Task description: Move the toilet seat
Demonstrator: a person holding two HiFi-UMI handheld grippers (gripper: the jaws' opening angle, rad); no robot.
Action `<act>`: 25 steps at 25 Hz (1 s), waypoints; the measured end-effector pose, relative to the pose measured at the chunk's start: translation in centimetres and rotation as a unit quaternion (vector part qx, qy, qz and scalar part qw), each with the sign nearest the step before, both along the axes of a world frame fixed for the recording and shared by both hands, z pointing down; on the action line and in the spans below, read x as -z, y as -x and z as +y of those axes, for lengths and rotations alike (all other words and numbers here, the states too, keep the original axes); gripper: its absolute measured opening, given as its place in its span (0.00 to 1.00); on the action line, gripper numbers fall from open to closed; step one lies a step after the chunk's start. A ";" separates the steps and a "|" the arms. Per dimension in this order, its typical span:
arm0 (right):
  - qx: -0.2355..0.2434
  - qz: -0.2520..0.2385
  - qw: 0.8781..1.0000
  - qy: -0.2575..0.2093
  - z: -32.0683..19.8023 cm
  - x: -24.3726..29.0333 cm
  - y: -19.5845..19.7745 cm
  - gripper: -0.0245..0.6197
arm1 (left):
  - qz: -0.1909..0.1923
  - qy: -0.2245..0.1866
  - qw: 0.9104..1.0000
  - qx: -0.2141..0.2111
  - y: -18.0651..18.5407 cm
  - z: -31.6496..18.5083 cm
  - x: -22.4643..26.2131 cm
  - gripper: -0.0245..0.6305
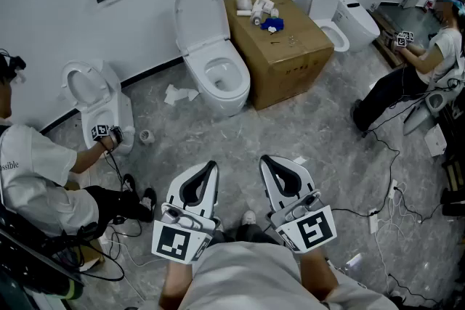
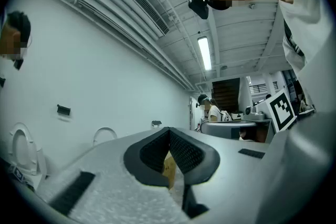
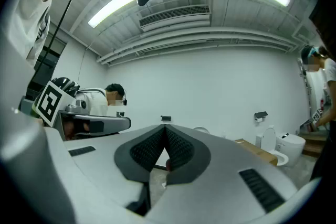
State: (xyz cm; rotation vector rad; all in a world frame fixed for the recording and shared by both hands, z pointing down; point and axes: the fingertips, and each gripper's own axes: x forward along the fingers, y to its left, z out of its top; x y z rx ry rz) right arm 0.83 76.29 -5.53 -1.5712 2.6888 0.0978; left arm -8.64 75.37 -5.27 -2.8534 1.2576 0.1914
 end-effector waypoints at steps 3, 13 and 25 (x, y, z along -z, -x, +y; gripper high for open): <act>-0.003 0.001 1.000 0.004 0.4 -0.4 -1.5 0.06 | 0.000 0.001 1.000 0.002 -1.2 0.3 -0.3 0.05; -0.007 -0.019 1.000 -0.008 -0.8 0.2 -4.5 0.06 | -0.014 0.014 0.999 0.025 -3.6 -0.5 0.1 0.05; 0.000 0.014 1.000 0.018 -7.4 -1.3 -3.0 0.06 | -0.011 0.020 1.000 0.021 -2.8 -7.4 -1.2 0.05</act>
